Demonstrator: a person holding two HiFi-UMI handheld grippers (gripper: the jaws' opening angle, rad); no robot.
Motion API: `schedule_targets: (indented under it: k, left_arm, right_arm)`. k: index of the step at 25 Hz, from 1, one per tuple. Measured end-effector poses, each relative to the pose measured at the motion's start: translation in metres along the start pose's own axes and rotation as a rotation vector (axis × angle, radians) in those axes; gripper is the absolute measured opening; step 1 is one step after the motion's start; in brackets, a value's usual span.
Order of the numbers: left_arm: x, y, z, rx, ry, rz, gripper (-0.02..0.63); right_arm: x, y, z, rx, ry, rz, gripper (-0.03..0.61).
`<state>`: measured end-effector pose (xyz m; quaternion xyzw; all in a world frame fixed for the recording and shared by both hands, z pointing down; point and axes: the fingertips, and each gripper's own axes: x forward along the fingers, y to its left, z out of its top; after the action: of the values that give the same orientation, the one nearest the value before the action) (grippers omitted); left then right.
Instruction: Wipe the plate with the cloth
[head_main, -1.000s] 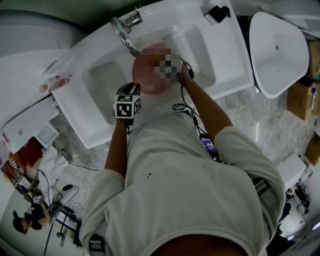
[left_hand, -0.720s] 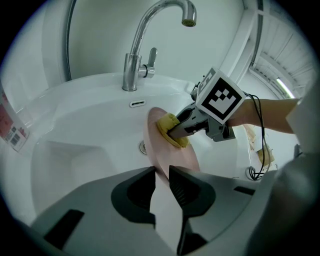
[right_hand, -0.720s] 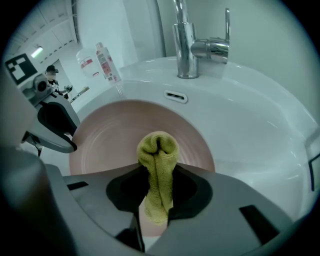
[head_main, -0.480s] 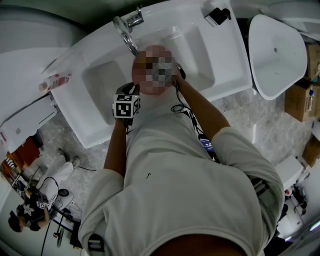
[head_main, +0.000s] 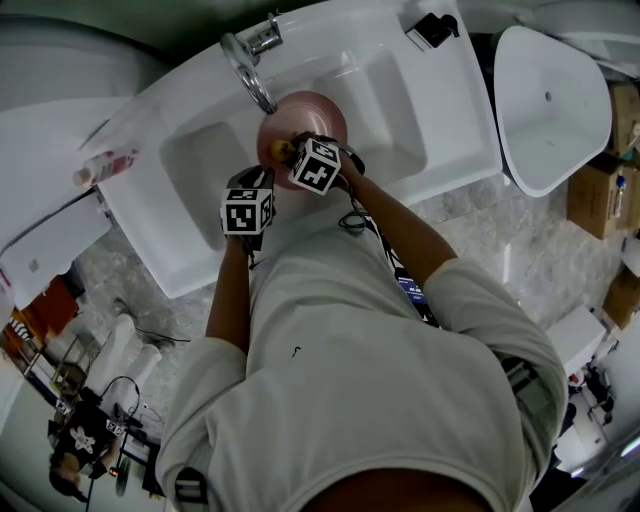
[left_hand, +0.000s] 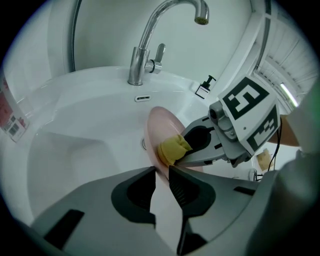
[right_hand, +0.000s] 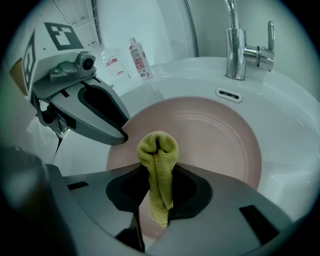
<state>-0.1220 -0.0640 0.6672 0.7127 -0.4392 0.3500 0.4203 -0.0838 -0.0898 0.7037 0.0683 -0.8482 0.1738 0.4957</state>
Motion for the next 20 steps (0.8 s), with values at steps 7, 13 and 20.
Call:
schedule_targets:
  k: [7,13,20]
  left_arm:
    - [0.003,0.002,0.0,0.001,0.008,-0.002,0.095]
    - [0.006,0.0,0.001,0.015,0.012,-0.005,0.095]
    - [0.012,-0.005,0.003,0.029,0.023,-0.014,0.096]
  right_arm:
    - [0.0,0.004,-0.035,0.023,0.067,0.069,0.094]
    - [-0.002,-0.023,-0.073,0.129,0.131,0.049,0.095]
    - [-0.014,-0.072,-0.08,0.182,0.145,-0.083,0.095]
